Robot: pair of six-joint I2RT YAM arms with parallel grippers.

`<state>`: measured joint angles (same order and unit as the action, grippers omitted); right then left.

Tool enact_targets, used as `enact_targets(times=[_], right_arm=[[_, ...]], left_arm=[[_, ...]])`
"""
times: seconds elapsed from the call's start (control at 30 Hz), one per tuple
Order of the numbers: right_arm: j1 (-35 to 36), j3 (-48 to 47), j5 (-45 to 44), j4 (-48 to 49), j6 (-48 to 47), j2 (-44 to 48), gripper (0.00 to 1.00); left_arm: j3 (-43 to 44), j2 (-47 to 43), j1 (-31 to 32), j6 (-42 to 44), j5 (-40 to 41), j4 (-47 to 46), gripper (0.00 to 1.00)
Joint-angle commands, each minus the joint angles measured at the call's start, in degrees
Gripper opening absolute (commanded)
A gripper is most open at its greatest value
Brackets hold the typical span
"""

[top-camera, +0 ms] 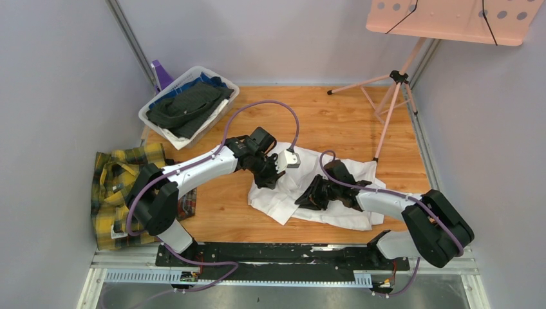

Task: Fold and stack the long sleeve shirts
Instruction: Fold the shirt at the center of the board.

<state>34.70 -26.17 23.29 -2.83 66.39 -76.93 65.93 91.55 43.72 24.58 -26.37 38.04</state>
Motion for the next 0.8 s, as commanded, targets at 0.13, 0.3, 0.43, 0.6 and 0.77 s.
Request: enact_targets(times=[0.13, 0.3, 0.43, 0.6, 0.77], right_arm=[[0.7, 0.6, 1.8, 6.5, 1.9, -1.8, 0.15], [0.8, -1.0, 0.6, 6.4, 1.1, -3.5, 0.0], [-0.2, -5.1, -2.5, 1.1, -2.7, -1.6, 0.0], [-3.8, -9.5, -3.2, -3.5, -7.3, -1.1, 0.0], [-5.8, -11.6, -3.1, -5.2, -10.1, -3.7, 0.0]], left_arm=[[1.8, -2.4, 0.0, 1.3, 0.0, 0.7, 0.1], [2.5, -3.4, 0.0, 1.6, 0.5, 1.8, 0.1], [3.5, -4.4, 0.0, 2.3, 0.9, 3.1, 0.1], [3.9, -5.1, 0.0, 3.1, 0.1, 4.0, 0.1], [3.4, -5.0, 0.0, 2.9, -1.3, 3.7, 0.11]])
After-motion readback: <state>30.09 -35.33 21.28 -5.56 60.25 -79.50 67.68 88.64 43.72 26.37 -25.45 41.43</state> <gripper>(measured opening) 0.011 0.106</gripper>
